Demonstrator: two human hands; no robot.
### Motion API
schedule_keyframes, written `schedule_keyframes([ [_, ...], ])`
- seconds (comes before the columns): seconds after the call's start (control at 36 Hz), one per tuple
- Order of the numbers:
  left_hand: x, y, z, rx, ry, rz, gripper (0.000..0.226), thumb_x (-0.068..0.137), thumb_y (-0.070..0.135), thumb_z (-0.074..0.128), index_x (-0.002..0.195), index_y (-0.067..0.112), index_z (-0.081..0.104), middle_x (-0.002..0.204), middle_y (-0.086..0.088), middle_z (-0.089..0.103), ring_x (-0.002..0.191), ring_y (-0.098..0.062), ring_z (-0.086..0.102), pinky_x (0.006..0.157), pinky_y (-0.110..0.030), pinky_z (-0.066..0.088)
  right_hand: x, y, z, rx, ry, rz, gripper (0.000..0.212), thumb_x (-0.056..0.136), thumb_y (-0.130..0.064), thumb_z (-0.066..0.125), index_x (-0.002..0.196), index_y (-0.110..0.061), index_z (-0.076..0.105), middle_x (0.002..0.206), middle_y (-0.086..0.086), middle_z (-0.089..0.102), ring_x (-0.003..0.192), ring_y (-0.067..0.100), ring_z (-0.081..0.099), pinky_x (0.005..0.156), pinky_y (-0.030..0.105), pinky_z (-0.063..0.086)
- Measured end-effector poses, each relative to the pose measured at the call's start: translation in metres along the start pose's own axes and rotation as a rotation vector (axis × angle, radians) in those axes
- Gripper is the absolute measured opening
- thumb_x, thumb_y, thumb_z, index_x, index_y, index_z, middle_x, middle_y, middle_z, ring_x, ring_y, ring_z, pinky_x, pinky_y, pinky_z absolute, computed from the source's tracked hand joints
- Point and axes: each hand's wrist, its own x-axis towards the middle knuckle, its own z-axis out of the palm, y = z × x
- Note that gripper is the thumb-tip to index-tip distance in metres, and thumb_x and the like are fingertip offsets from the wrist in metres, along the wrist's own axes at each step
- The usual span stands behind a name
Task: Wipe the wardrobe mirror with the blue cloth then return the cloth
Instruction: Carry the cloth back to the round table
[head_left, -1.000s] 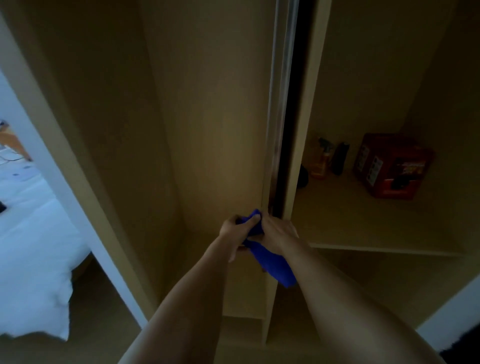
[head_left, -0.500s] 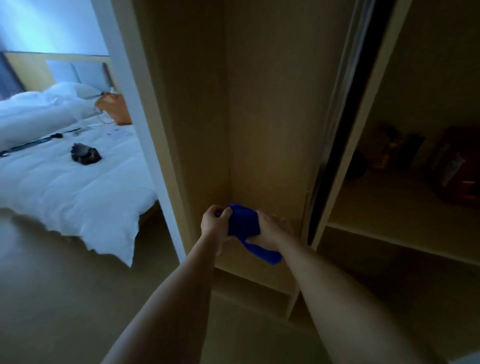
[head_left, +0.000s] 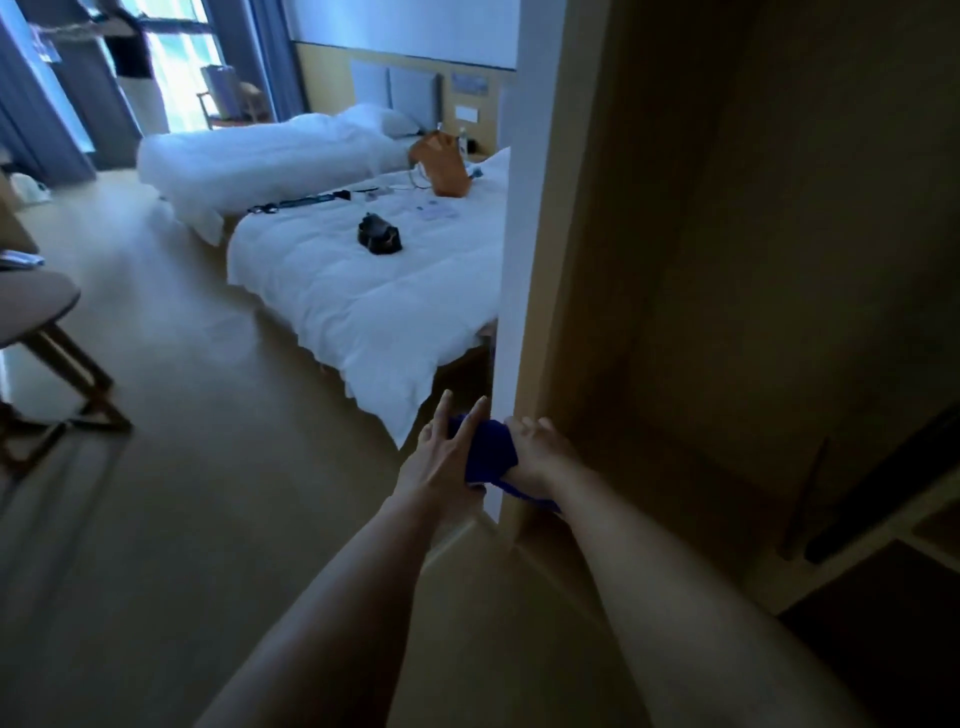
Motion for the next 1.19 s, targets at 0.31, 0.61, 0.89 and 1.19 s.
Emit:
schedule_keyframes([
  [0.31, 0.003, -0.160, -0.061, -0.028, 0.194, -0.282, 0.041, 0.079, 0.031, 0.068, 0.113, 0.025, 0.045, 0.111, 0.000, 0.051, 0.092, -0.026, 0.058, 0.065, -0.034, 0.044, 0.090, -0.151, 0.030, 0.047, -0.075, -0.190, 0.061, 0.070, -0.046, 0.072, 0.118, -0.022, 0.042, 0.118, 0.007, 0.051, 0.109, 0.026, 0.047, 0.079, 0.033, 0.038],
  [0.61, 0.008, -0.320, -0.108, -0.104, 0.236, -0.561, 0.044, 0.077, 0.035, 0.070, 0.114, 0.026, 0.048, 0.113, -0.001, 0.053, 0.093, -0.025, 0.059, 0.066, -0.032, 0.043, 0.185, -0.302, 0.068, -0.165, -0.086, -0.393, 0.071, 0.080, -0.022, 0.066, 0.140, -0.024, 0.028, 0.135, 0.008, 0.040, 0.124, 0.029, 0.035, 0.099, 0.045, 0.040],
  [0.89, 0.014, -0.420, -0.123, -0.091, 0.180, -0.751, 0.045, 0.074, 0.041, 0.071, 0.111, 0.029, 0.049, 0.108, 0.000, 0.053, 0.090, -0.023, 0.060, 0.074, -0.033, 0.048, 0.256, -0.384, 0.116, -0.131, -0.189, -0.556, 0.063, 0.079, -0.015, 0.066, 0.132, -0.019, 0.032, 0.131, 0.006, 0.046, 0.117, 0.026, 0.043, 0.091, 0.042, 0.045],
  [1.19, 0.109, -0.516, -0.148, -0.103, 0.239, -0.867, 0.046, 0.073, 0.041, 0.073, 0.111, 0.029, 0.049, 0.100, 0.003, 0.050, 0.080, -0.018, 0.054, 0.067, -0.033, 0.046, 0.408, -0.444, 0.125, -0.198, -0.244, -0.704, 0.062, 0.081, -0.019, 0.066, 0.135, -0.022, 0.035, 0.130, 0.007, 0.046, 0.122, 0.027, 0.039, 0.094, 0.044, 0.045],
])
